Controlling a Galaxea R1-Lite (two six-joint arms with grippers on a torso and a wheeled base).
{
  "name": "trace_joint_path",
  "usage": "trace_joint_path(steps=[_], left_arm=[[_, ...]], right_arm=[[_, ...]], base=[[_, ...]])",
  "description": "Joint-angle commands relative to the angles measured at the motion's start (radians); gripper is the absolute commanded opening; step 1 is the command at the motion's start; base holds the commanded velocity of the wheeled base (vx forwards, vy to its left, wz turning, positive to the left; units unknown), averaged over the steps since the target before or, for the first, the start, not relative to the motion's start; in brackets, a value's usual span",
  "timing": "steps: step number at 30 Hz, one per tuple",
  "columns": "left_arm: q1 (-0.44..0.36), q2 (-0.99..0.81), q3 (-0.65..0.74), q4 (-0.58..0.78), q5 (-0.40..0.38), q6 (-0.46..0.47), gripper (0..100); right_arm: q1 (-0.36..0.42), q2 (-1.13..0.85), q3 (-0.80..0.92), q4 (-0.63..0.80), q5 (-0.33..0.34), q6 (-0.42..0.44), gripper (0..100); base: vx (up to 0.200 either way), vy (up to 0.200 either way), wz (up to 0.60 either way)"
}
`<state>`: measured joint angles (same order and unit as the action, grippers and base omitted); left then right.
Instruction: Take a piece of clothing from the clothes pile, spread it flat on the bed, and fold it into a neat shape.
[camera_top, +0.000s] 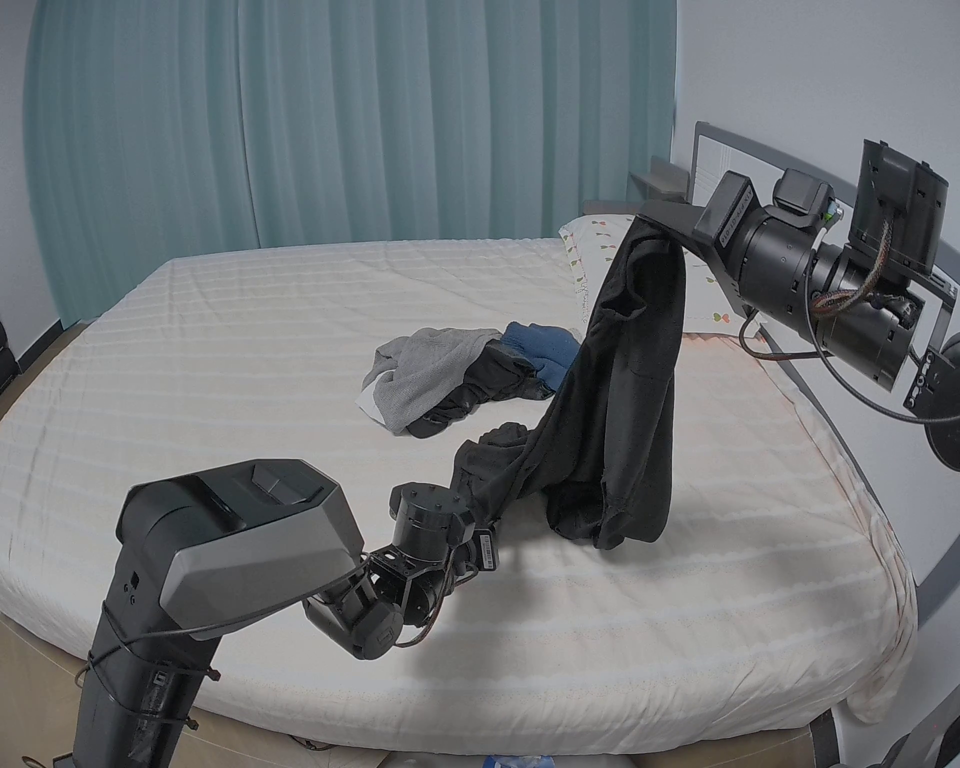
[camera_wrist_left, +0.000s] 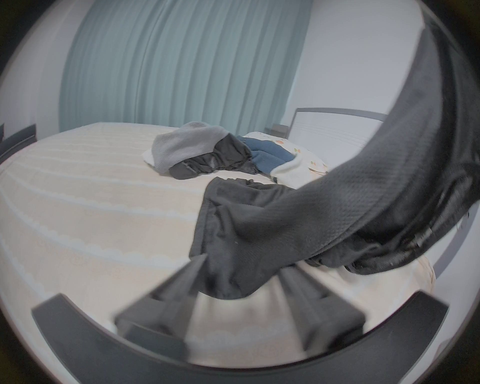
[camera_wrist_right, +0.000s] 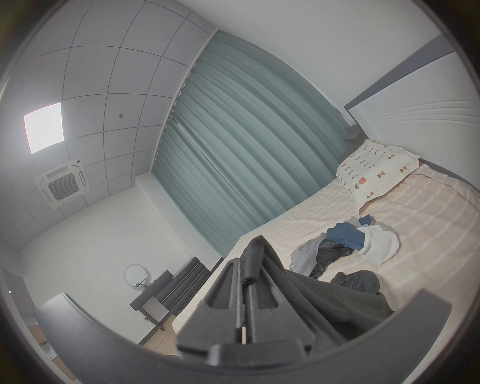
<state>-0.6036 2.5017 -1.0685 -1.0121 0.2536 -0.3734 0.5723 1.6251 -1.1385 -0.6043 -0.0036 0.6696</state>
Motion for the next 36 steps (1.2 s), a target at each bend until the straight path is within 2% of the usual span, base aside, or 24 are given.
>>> trace_joint_path(steps=[1, 2, 3, 5, 9, 10, 11, 14, 15, 19, 22, 26, 27, 28, 30, 33, 36], left_arm=[[0.010, 0.008, -0.007, 0.000, 0.001, -0.079, 0], [0.010, 0.008, -0.007, 0.000, 0.001, -0.079, 0], [0.015, -0.029, -0.002, 0.001, 0.006, -0.144, 0], [0.028, -0.099, 0.022, 0.017, 0.007, -0.185, 0], [0.035, -0.241, 0.096, 0.049, 0.003, -0.236, 0], [0.035, -0.313, 0.122, 0.078, -0.002, -0.259, 0], [0.035, -0.440, 0.133, 0.170, -0.005, -0.285, 0], [0.036, -0.509, 0.124, 0.221, -0.007, -0.305, 0], [0.042, -0.612, 0.084, 0.271, -0.010, -0.317, 0], [0.067, -0.693, 0.045, 0.282, -0.011, -0.318, 0], [0.091, -0.713, 0.058, 0.291, -0.014, -0.321, 0], [0.094, -0.701, 0.136, 0.297, -0.025, -0.372, 0], [0.094, -0.701, 0.136, 0.297, -0.025, -0.372, 0], [0.087, -0.695, 0.186, 0.294, -0.053, -0.387, 0], [0.084, -0.692, 0.246, 0.290, -0.091, -0.404, 0], [0.081, -0.678, 0.289, 0.290, -0.148, -0.469, 0], [0.071, -0.661, 0.314, 0.283, -0.168, -0.510, 0]], right_arm=[[-0.012, 0.001, 0.025, 0.000, 0.008, 0.002, 0], [-0.012, 0.001, 0.025, 0.000, 0.008, 0.002, 0], [-0.022, 0.010, 0.043, 0.000, 0.010, 0.001, 0], [-0.025, 0.016, 0.066, 0.000, 0.013, 0.005, 0], [-0.025, 0.039, 0.111, 0.000, 0.022, 0.010, 0], [-0.025, 0.053, 0.125, 0.000, 0.028, 0.010, 0], [-0.025, 0.085, 0.123, -0.002, 0.034, 0.012, 0], [-0.025, 0.107, 0.108, -0.008, 0.033, 0.010, 0], [-0.028, 0.119, 0.051, -0.098, 0.027, 0.010, 0], [-0.066, 0.105, 0.017, -0.312, 0.037, 0.036, 0], [-0.100, 0.111, 0.037, -0.376, 0.042, 0.042, 0], [-0.127, 0.119, 0.240, -0.390, 0.070, 0.054, 0], [-0.127, 0.119, 0.240, -0.390, 0.070, 0.054, 0], [-0.137, 0.121, 0.341, -0.401, 0.094, 0.058, 0], [-0.143, 0.127, 0.422, -0.422, 0.111, 0.068, 0], [-0.141, 0.156, 0.479, -0.460, 0.113, 0.094, 0], [-0.135, 0.199, 0.523, -0.514, 0.113, 0.099, 0]], base=[[0.000, 0.000, 0.00], [0.000, 0.000, 0.00], [0.000, 0.000, 0.00], [0.000, 0.000, 0.00], [0.000, 0.000, 0.00], [0.000, 0.000, 0.00], [0.000, 0.000, 0.00], [0.000, 0.000, 0.00], [0.000, 0.000, 0.00], [0.000, 0.000, 0.00], [0.000, 0.000, 0.00], [0.000, 0.000, 0.00], [0.000, 0.000, 0.00], [0.000, 0.000, 0.00], [0.000, 0.000, 0.00], [0.000, 0.000, 0.00], [0.000, 0.000, 0.00]])
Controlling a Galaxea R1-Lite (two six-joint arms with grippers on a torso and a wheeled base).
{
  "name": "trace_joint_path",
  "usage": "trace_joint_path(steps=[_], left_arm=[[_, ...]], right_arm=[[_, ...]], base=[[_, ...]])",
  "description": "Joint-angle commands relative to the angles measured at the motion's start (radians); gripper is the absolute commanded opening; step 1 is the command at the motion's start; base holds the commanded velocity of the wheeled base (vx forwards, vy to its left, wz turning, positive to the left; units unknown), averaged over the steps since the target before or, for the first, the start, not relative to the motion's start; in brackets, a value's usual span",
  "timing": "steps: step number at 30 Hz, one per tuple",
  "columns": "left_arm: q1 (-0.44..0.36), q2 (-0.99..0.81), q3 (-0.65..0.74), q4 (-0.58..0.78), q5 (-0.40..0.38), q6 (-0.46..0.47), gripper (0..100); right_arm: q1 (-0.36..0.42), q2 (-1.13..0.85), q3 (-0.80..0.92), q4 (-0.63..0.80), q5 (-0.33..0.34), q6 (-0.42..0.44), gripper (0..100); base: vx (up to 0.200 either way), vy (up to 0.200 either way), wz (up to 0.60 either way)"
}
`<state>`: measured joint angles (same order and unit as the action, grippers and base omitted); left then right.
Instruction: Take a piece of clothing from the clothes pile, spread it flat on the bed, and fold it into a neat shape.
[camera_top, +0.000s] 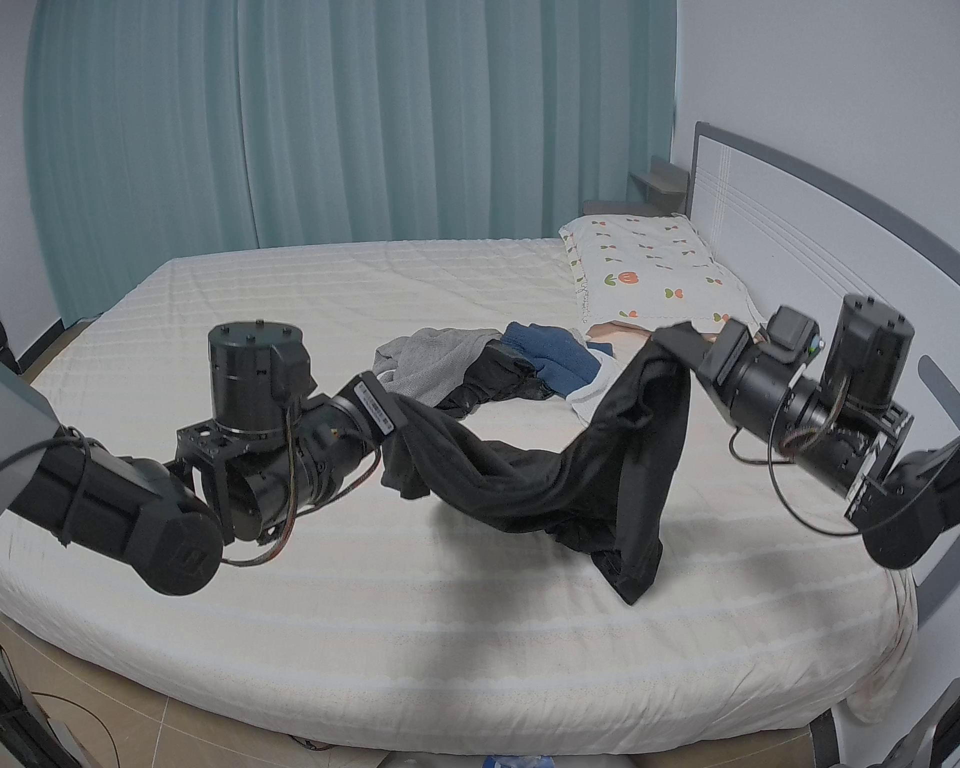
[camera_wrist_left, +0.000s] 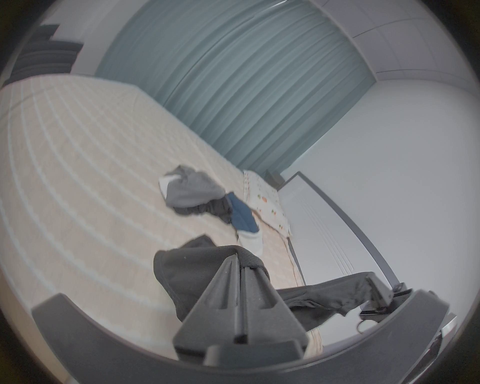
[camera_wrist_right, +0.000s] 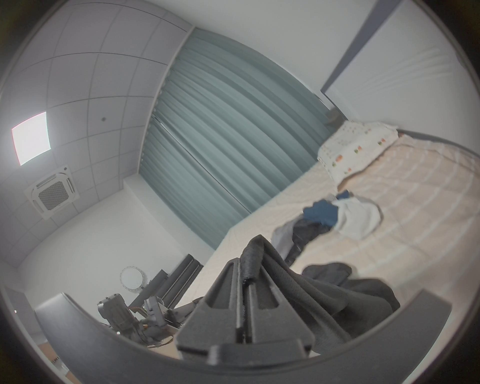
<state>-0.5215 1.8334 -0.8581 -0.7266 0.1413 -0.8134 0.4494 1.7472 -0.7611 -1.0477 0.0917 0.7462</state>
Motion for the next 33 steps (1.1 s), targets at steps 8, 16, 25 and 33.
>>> trace_joint_path(steps=[8, 16, 25, 33], left_arm=[[-0.081, 0.037, 0.208, -0.062, -0.057, -0.151, 0], [-0.081, 0.024, 0.303, -0.151, -0.080, -0.156, 0], [-0.075, 0.029, 0.304, -0.143, -0.083, -0.159, 0], [-0.071, 0.064, 0.294, -0.149, -0.081, -0.161, 0]], right_arm=[[0.019, 0.179, 0.230, -0.281, 0.006, 0.013, 0], [0.031, 0.193, 0.241, -0.292, 0.003, 0.015, 0], [0.031, 0.198, 0.249, -0.290, 0.003, 0.013, 0], [0.032, 0.219, 0.249, -0.290, 0.002, 0.013, 0]], base=[[0.000, 0.000, 0.00], [-0.075, 0.000, 0.00], [-0.067, 0.000, 0.00], [0.000, 0.000, 0.00]])
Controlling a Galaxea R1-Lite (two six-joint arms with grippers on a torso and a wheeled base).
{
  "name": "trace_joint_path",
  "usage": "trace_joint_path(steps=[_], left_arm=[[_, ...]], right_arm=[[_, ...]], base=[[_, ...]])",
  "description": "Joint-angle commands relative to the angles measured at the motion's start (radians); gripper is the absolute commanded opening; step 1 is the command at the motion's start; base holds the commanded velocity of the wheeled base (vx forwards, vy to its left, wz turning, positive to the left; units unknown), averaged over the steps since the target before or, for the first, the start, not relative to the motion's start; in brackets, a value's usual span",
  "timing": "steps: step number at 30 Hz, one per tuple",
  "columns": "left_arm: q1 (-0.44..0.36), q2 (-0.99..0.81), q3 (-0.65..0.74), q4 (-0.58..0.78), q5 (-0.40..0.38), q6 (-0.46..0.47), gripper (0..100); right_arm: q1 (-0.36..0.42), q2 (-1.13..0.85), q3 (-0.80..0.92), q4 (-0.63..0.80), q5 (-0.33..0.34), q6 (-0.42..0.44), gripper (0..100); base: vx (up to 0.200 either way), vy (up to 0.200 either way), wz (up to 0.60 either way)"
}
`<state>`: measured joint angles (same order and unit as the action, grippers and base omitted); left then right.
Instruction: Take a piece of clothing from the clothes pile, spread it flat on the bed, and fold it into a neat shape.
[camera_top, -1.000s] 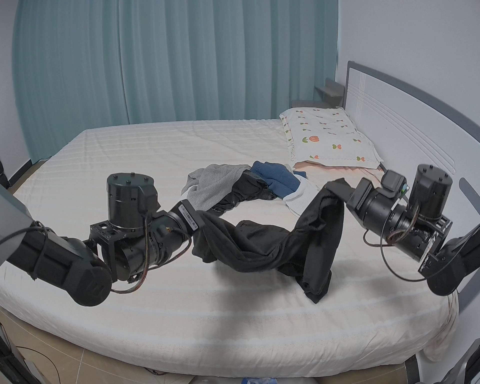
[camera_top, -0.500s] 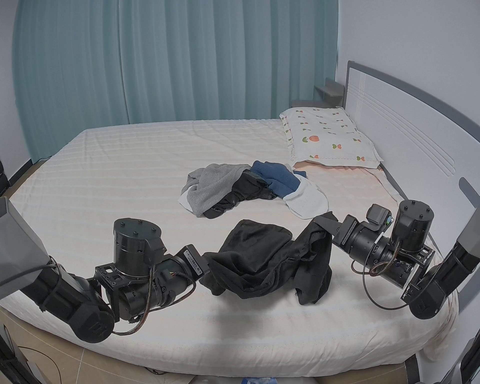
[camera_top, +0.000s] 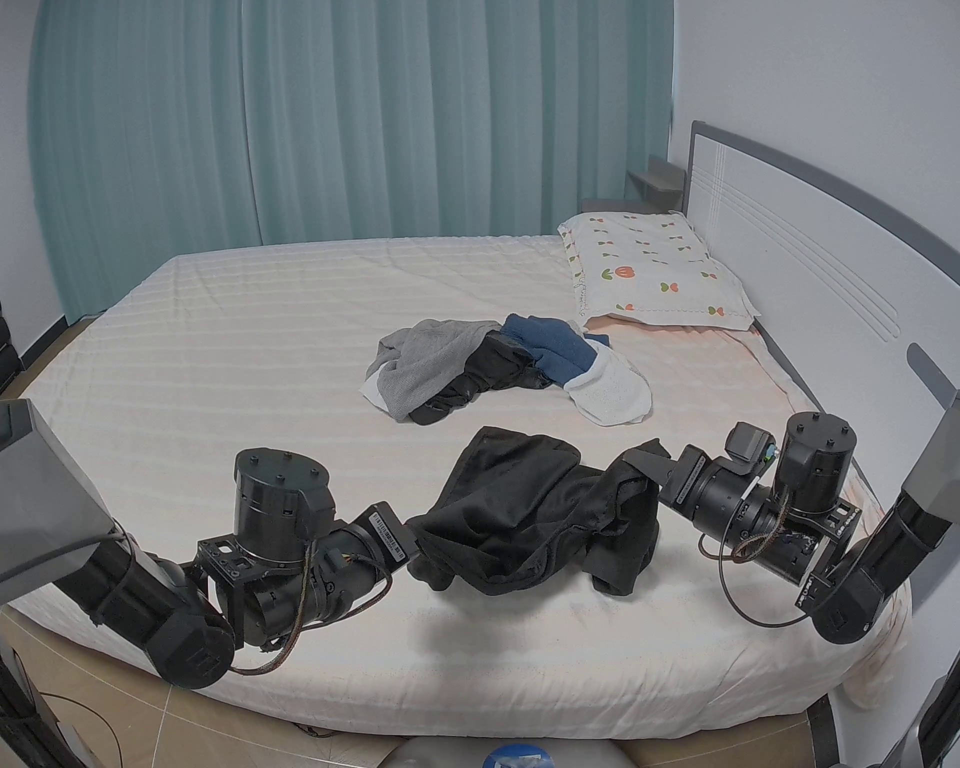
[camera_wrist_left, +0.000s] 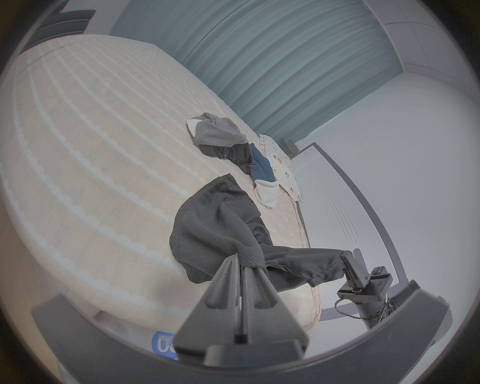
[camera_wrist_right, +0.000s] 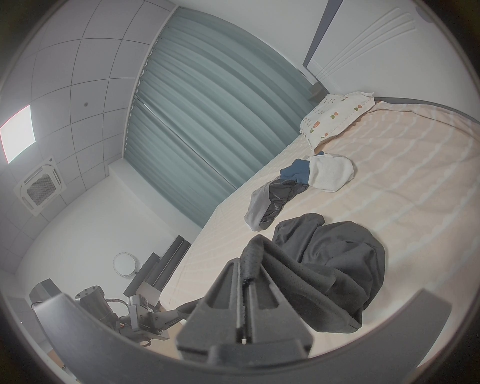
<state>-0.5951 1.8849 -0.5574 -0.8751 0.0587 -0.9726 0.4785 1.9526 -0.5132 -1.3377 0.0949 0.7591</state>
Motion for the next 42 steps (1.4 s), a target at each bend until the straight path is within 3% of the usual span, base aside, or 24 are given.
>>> trace_joint_path(steps=[1, 12, 16, 19, 20, 23, 31, 36, 42], left_arm=[[0.005, 0.013, -0.009, -0.001, 0.001, -0.003, 0], [0.008, 0.013, -0.010, -0.001, 0.006, -0.023, 0], [0.012, -0.003, 0.007, -0.002, -0.043, -0.032, 0], [0.014, -0.009, 0.008, -0.001, -0.057, -0.035, 0], [0.017, -0.017, 0.007, 0.001, -0.062, -0.041, 0], [0.024, -0.023, 0.007, 0.001, -0.063, -0.043, 0], [0.026, -0.047, 0.007, 0.007, -0.059, -0.041, 0], [0.017, -0.047, 0.010, 0.008, -0.056, -0.037, 0], [0.024, -0.059, 0.010, 0.010, -0.056, -0.032, 0]], right_arm=[[0.003, 0.016, 0.001, 0.000, -0.001, 0.000, 0], [0.015, 0.016, 0.002, 0.000, -0.021, -0.001, 0], [0.015, 0.014, 0.001, 0.002, -0.024, -0.007, 0], [0.015, 0.014, 0.001, 0.003, -0.029, -0.017, 0], [0.015, 0.012, -0.007, 0.011, -0.072, -0.041, 0], [0.017, 0.016, -0.011, 0.009, -0.104, -0.060, 0], [0.031, 0.012, -0.011, 0.011, -0.115, -0.070, 0], [0.032, 0.043, -0.031, 0.012, -0.185, -0.093, 0], [0.034, 0.046, -0.042, 0.011, -0.210, -0.119, 0]], base=[[0.000, 0.000, 0.00], [0.000, 0.000, 0.00], [0.000, 0.000, 0.00], [0.000, 0.200, 0.00], [0.000, 0.200, 0.00], [0.000, 0.200, 0.00], [0.000, 0.200, 0.00], [0.000, 0.200, 0.00], [0.000, 0.200, 0.00]])
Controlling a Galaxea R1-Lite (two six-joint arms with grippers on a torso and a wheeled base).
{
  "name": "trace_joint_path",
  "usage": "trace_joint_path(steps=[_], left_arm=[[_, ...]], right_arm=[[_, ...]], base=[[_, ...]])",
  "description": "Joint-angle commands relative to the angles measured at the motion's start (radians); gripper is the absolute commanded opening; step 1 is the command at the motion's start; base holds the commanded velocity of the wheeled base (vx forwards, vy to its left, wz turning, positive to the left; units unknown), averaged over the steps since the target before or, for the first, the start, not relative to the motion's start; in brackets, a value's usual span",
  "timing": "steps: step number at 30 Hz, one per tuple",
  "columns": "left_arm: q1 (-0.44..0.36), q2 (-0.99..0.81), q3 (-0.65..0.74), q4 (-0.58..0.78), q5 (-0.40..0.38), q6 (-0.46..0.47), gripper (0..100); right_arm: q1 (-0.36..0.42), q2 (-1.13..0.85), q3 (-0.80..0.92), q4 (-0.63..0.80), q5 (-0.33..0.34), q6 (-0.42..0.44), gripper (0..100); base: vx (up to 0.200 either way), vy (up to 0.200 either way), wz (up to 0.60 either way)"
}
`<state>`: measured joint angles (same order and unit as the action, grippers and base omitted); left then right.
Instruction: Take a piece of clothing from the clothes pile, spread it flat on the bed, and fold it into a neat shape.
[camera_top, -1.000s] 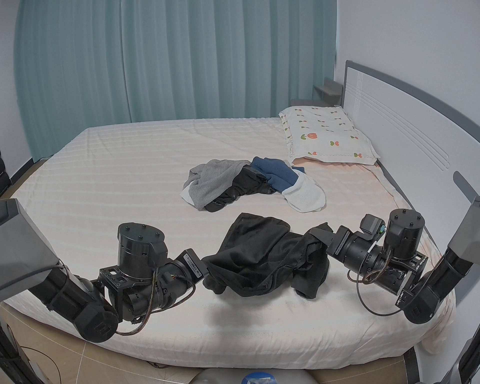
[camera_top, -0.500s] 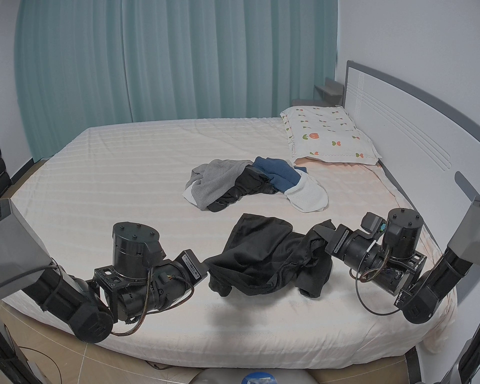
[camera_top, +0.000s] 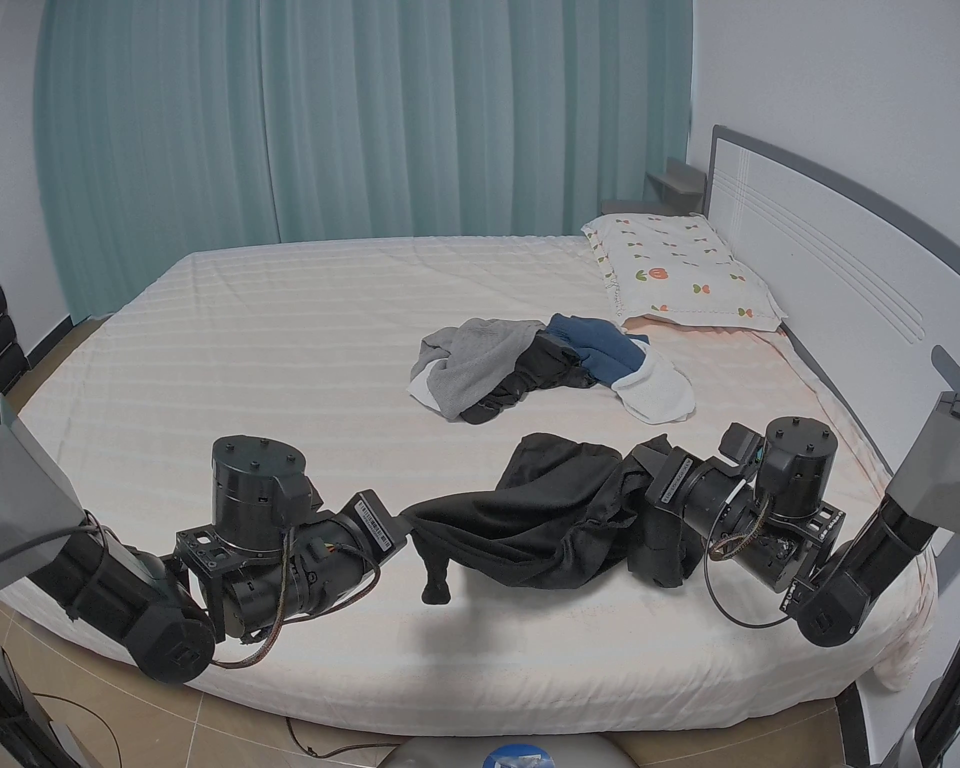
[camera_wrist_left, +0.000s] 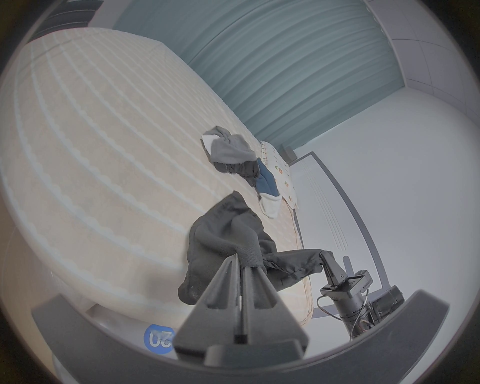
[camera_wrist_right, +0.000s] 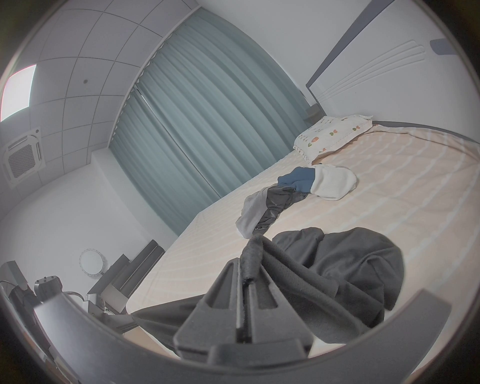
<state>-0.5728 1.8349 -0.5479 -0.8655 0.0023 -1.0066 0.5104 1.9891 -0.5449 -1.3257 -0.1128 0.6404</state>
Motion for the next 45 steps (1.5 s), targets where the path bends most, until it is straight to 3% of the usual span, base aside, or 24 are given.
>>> trace_joint_path(steps=[1, 39, 45], left_arm=[[0.002, -0.009, 0.000, 0.000, 0.002, 0.002, 0], [0.030, -0.032, 0.000, 0.000, 0.004, 0.006, 0], [0.037, -0.031, 0.000, 0.000, 0.002, 0.006, 0]], right_arm=[[0.002, 0.011, -0.015, -0.006, -0.002, -0.001, 0], [-0.010, 0.017, -0.040, -0.138, 0.008, 0.012, 0], [-0.027, 0.017, -0.044, -0.136, 0.015, 0.064, 0]], base=[[0.000, 0.200, 0.00], [0.000, 0.200, 0.00], [0.000, 0.200, 0.00]])
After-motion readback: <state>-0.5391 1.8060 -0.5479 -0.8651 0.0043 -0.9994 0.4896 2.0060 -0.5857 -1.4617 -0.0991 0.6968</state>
